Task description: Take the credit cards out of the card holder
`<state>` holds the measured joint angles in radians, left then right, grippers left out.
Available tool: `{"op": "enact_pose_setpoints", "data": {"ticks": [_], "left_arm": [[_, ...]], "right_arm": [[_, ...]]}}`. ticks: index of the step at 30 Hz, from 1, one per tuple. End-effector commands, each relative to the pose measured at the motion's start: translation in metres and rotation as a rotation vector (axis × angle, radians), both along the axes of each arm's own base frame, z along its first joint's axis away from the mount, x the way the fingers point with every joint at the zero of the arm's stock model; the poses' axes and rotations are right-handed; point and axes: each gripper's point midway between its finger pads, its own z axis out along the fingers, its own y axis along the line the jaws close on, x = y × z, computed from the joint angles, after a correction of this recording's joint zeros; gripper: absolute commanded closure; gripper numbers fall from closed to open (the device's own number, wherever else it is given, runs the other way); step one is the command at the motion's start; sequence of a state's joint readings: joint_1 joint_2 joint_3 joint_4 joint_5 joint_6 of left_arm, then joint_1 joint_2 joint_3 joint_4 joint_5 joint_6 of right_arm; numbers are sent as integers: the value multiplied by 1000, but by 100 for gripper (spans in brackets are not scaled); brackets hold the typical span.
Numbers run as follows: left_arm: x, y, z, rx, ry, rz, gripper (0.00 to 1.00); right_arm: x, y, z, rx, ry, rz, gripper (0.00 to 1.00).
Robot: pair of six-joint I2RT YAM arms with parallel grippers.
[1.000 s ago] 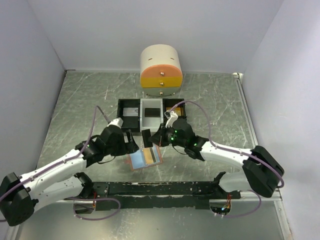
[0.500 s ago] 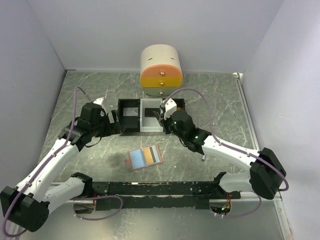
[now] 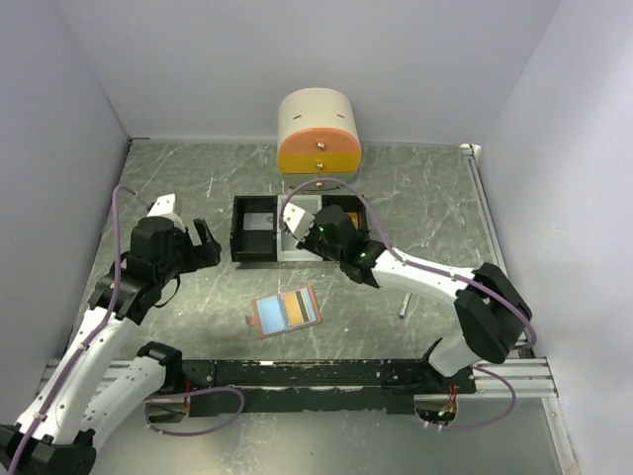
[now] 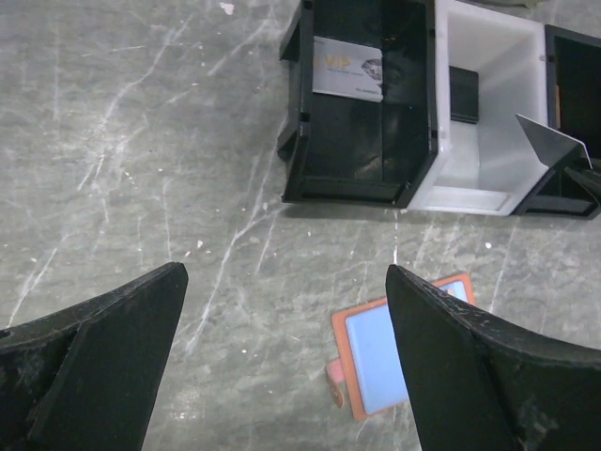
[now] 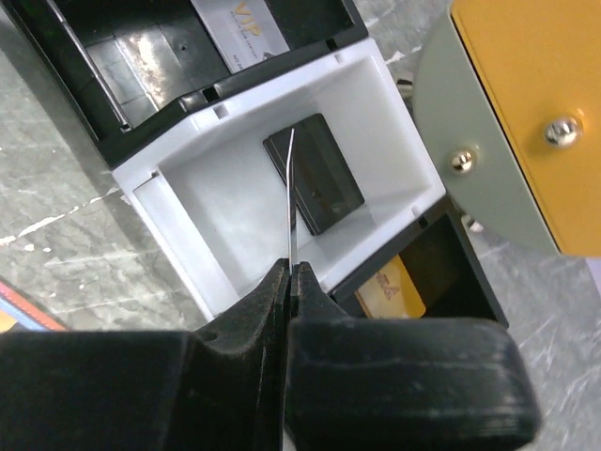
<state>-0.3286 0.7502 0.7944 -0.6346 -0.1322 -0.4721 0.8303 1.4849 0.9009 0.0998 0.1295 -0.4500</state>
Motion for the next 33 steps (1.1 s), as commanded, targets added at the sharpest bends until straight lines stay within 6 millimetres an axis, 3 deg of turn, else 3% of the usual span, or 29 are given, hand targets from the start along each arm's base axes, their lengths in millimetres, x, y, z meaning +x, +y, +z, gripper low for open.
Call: {"op": "enact_pose_setpoints", "data": {"ticks": [1,6,7,10,22,33], "left_arm": [[5,15,-4,44,-9,73,0],[4,11,-8,36,19,53,0],[4,11,-7,39,17,55,0],[3,12,-4,37,-3,55,1],[2,15,-3,40,-19,67,0],[3,15,-5,42,-11,69,0]], "right_arm": [[15,14,-1,-86,-58,111,100],[30,14,-17,-168,-85,130,100],[38,17,-9,-177,-113,132,100],[48,15,-16,-237,-126,140,100],[72,22,-50,-366,-108,216,100],[105,21,-64,-466,-145,147,100]]}}
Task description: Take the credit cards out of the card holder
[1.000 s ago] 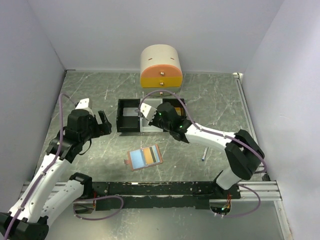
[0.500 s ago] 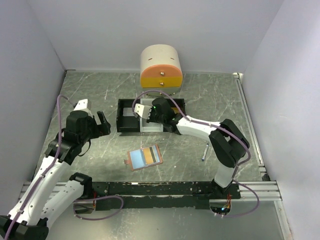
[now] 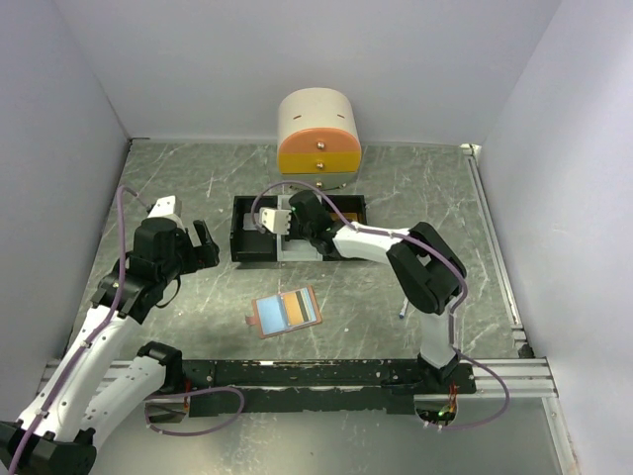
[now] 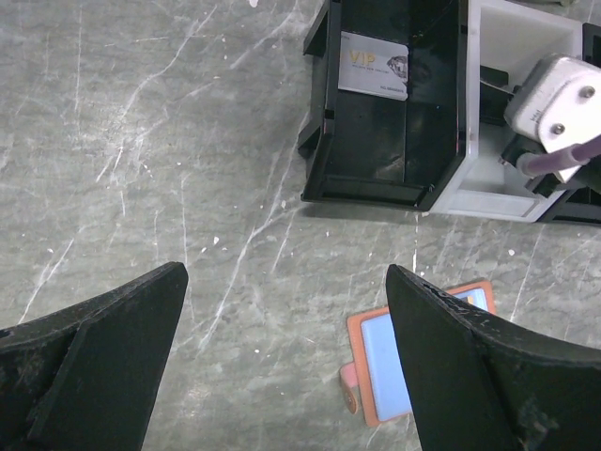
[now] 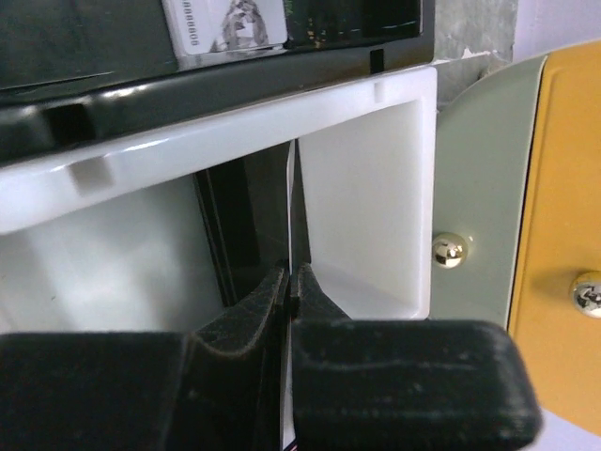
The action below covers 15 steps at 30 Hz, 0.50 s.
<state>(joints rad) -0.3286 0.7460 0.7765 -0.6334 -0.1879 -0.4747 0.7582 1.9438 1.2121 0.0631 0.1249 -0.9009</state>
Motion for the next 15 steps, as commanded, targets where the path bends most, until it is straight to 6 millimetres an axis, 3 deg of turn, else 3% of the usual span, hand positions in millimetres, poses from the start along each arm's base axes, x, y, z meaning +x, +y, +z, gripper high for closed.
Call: {"op": "enact_pose_setpoints", "data": {"ticks": [1,15], "left_arm": [[2,5,1,10,-14,21,0],[2,6,0,14,-9,28,0]], "right_arm": [[19,-1,10,-32,-61,-20,100],[28,-4,-22,-81,-86,-21,98]]}}
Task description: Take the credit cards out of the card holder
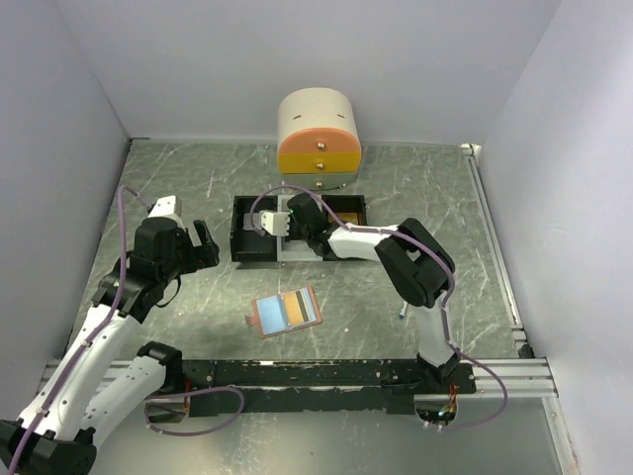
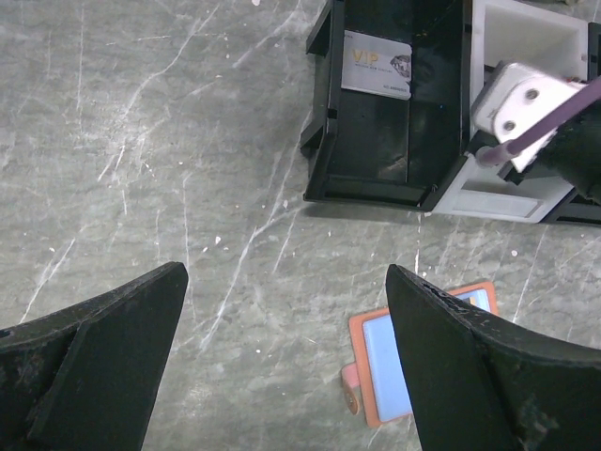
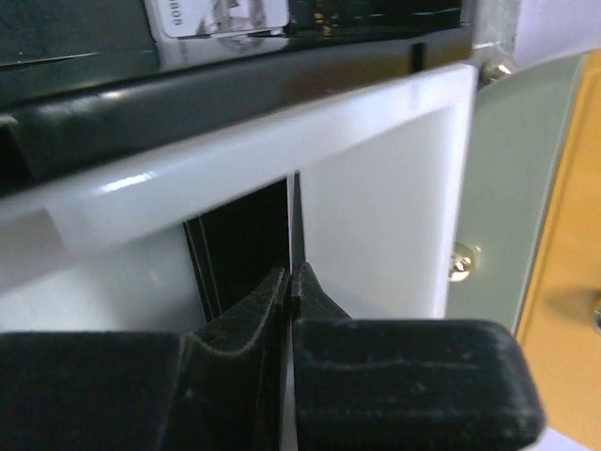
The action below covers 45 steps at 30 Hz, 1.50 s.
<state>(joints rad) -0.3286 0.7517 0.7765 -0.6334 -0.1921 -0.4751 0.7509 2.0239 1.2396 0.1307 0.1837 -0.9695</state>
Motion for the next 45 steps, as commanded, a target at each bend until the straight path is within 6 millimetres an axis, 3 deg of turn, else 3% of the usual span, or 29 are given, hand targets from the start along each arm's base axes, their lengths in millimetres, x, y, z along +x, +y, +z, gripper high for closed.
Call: {"op": "enact_pose_setpoints", "data": {"ticks": [1,5,9,13,15,23,31,36,40,42,45], "left_arm": [[2,6,2,10,-15,26,0],[2,6,2,10,-16,29,0],[2,6,1,11,-13,28,0],[2,6,1,12,-12,26,0],[2,6,0,12,-11,26,0],[2,5,0,9,-11,22,0],[1,4,0,5,-10,21,1],[1,4,-1,4,-9,20,0],[1,4,0,3,-10,18,1],[1,3,1,-1,-16,14,0],[0,1,4,-10,-29,-1,0]], "right_arm": [[9,-2,-9,-16,-28,-13,96],[10,-4,-11,-23,-27,-18,94],[7,-8,-7,-12,-39,-27,80],[2,-7,-5,0,-15,-14,72],[-1,-5,8,22,-17,-3,68],[-15,-4,22,51,22,41,62],[-12,-9,16,71,21,1,62],[-16,-2,44,238,15,-35,61],[-20,2,90,513,13,-143,60],[-26,-6,117,652,-15,-201,59],[-40,-33,156,884,-63,-330,60]]}}
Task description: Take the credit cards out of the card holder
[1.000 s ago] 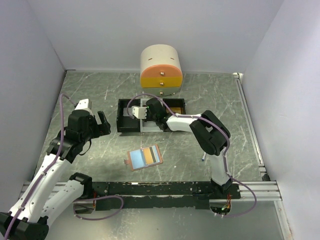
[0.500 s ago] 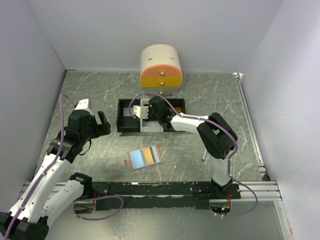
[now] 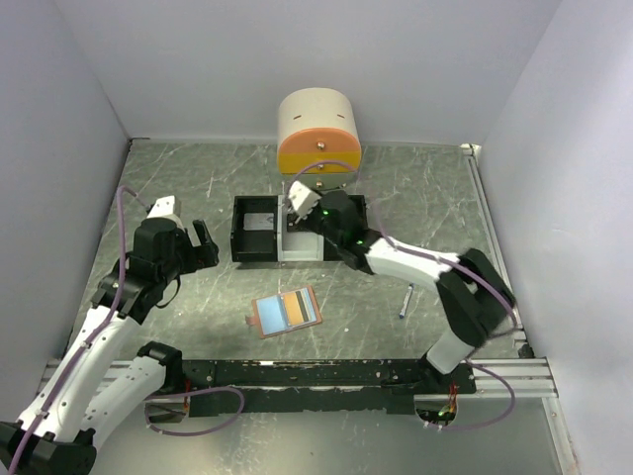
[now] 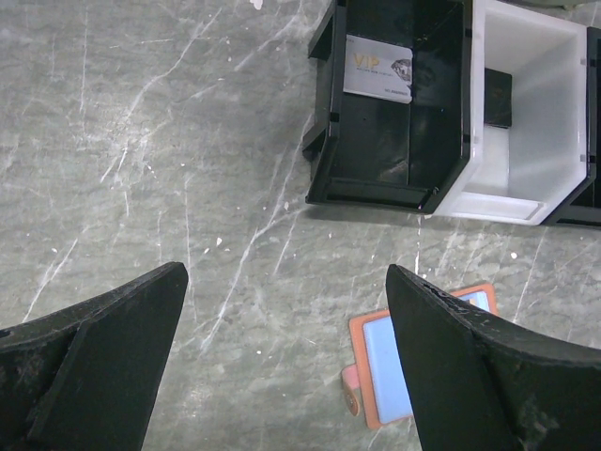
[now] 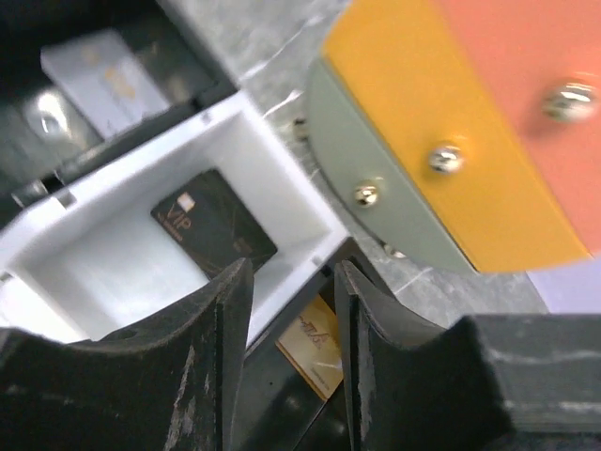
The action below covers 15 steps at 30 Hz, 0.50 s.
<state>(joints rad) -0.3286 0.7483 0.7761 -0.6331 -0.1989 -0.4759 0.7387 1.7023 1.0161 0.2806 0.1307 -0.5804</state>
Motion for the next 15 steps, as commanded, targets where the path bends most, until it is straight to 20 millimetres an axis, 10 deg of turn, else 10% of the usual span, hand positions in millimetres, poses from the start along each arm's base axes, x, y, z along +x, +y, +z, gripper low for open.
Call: {"op": "enact_pose_setpoints", "data": {"ticks": [1,6,15], "left_arm": [[0,-2,4,-15,-28,-16,0],[-1,-13,8,-45,-42,-78,1],[-1,-20,5,-58,-24,-111,1]], "right_arm": [[-6,-33,79,477,-64,-274,60],[-32,-89,70,729,118,-683,63],[-124,-37,20,900,602,-341,44]]}}
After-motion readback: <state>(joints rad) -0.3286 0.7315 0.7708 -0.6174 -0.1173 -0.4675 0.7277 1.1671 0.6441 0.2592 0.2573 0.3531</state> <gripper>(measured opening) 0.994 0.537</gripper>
